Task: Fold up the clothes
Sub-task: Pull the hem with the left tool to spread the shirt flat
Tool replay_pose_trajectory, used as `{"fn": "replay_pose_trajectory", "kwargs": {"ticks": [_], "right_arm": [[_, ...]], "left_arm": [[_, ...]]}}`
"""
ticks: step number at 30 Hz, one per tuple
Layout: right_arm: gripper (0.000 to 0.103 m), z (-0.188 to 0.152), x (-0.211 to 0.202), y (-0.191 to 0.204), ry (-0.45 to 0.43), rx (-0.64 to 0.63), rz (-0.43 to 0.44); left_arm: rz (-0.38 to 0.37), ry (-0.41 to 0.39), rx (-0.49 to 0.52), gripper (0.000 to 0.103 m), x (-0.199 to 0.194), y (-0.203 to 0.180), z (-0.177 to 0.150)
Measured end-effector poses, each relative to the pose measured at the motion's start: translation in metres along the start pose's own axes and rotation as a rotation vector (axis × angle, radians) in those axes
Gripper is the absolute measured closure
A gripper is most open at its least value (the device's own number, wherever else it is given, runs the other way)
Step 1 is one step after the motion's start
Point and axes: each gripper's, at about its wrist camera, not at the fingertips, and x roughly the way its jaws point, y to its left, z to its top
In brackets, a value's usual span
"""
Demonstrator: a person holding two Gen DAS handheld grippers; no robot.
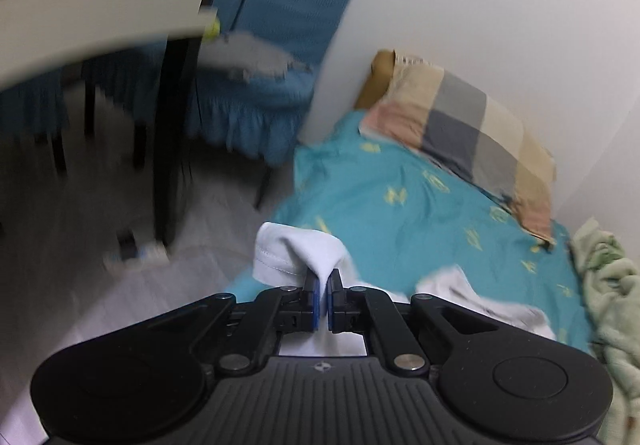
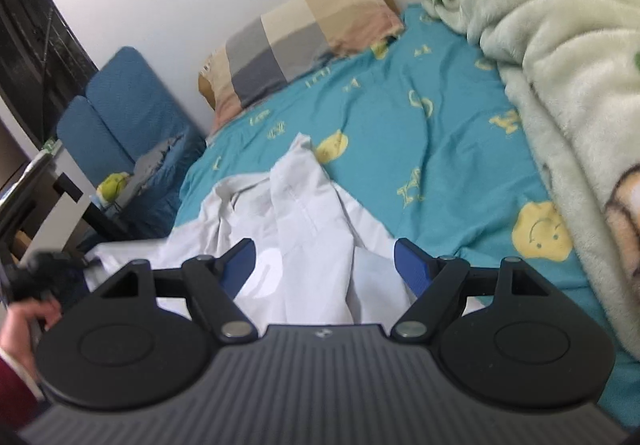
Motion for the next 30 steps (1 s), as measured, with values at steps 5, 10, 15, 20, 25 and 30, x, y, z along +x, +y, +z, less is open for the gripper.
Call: {"fn": "replay_pose_trajectory", "kwargs": {"ticks": [5, 10, 15, 20, 25, 30], "right_arm": [[0.025, 0.000, 0.015, 0.002, 0.011, -0.033, -0.010], [0.025, -0.003, 0.032, -0.001, 0.041, -0.044, -0.017], [0.025, -0.004, 0.038, 0.005, 0.059, -0.062, 0.013], [0.025, -0.004, 0.026, 0.014, 0.050, -0.093, 0.040], [0.025, -0.004, 0.001, 0.022, 0.033, -0.116, 0.047], [0.025, -0.008, -0.027, 0.029, 0.004, -0.126, 0.050]], "left_arm": [[0.209, -0.008, 0.054, 0.098, 0.050, 0.010, 0.023], [0.083, 0.043, -0.095, 0.075, 0.072, 0.042, -0.005], [-0.067, 0.165, -0.134, 0.060, 0.023, 0.069, -0.044], [-0.203, 0.320, -0.167, 0.043, -0.068, 0.085, -0.101], [-0.210, 0.480, -0.130, 0.041, -0.151, 0.090, -0.174], [-0.171, 0.574, -0.106, 0.044, -0.192, 0.096, -0.188]]}}
